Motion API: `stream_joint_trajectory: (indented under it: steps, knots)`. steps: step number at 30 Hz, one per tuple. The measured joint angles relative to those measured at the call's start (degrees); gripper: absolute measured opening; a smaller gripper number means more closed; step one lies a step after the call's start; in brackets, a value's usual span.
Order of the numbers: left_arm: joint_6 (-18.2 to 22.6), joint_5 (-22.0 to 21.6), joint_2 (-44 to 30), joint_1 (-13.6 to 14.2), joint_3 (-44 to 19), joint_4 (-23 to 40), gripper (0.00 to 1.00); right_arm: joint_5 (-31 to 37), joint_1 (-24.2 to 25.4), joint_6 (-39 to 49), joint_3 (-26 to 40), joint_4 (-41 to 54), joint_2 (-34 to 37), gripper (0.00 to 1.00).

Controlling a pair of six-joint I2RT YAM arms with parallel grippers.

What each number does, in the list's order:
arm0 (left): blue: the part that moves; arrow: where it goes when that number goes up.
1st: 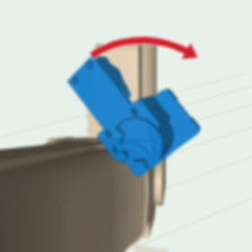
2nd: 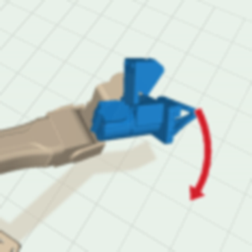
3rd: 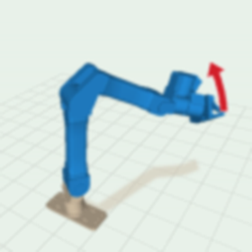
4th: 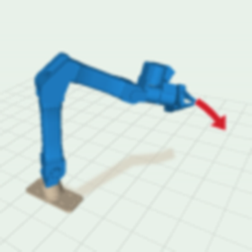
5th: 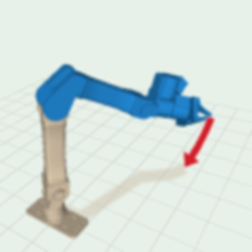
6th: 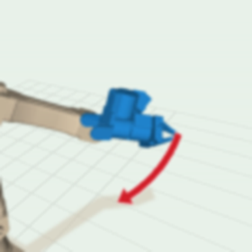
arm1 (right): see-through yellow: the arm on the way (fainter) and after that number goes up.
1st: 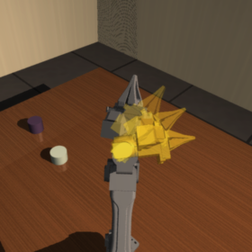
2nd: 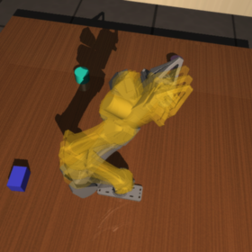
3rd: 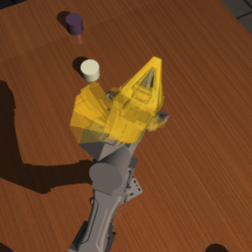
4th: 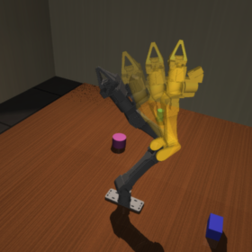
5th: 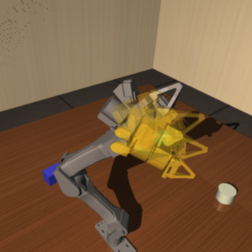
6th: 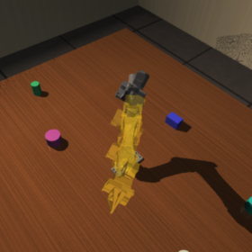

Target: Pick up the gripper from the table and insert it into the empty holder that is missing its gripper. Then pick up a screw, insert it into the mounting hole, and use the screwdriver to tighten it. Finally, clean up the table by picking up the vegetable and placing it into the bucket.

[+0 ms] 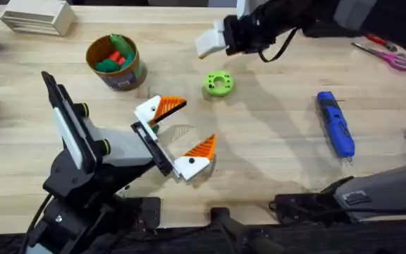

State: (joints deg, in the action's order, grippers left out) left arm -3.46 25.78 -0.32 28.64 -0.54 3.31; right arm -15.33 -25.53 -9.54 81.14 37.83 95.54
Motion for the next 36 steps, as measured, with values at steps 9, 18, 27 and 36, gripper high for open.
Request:
stream_joint_trajectory:
  steps: [9,18,27,36]
  knots:
    - [0.02,0.02,0.00,0.00,0.00,0.00,0.987,8.15,-3.96,9.62,0.02,5.56,3.04,0.654]
    - [0.01,0.04,0.00,0.00,0.00,0.00,0.987,14.99,-9.97,11.73,0.02,4.95,10.16,0.324]
    - [0.00,0.09,0.00,0.00,0.00,0.00,0.987,16.17,-9.97,11.74,0.02,2.85,12.22,0.306]
    - [0.00,0.11,0.00,0.00,0.00,0.00,0.987,16.81,-9.93,11.76,0.44,2.35,15.28,0.298]
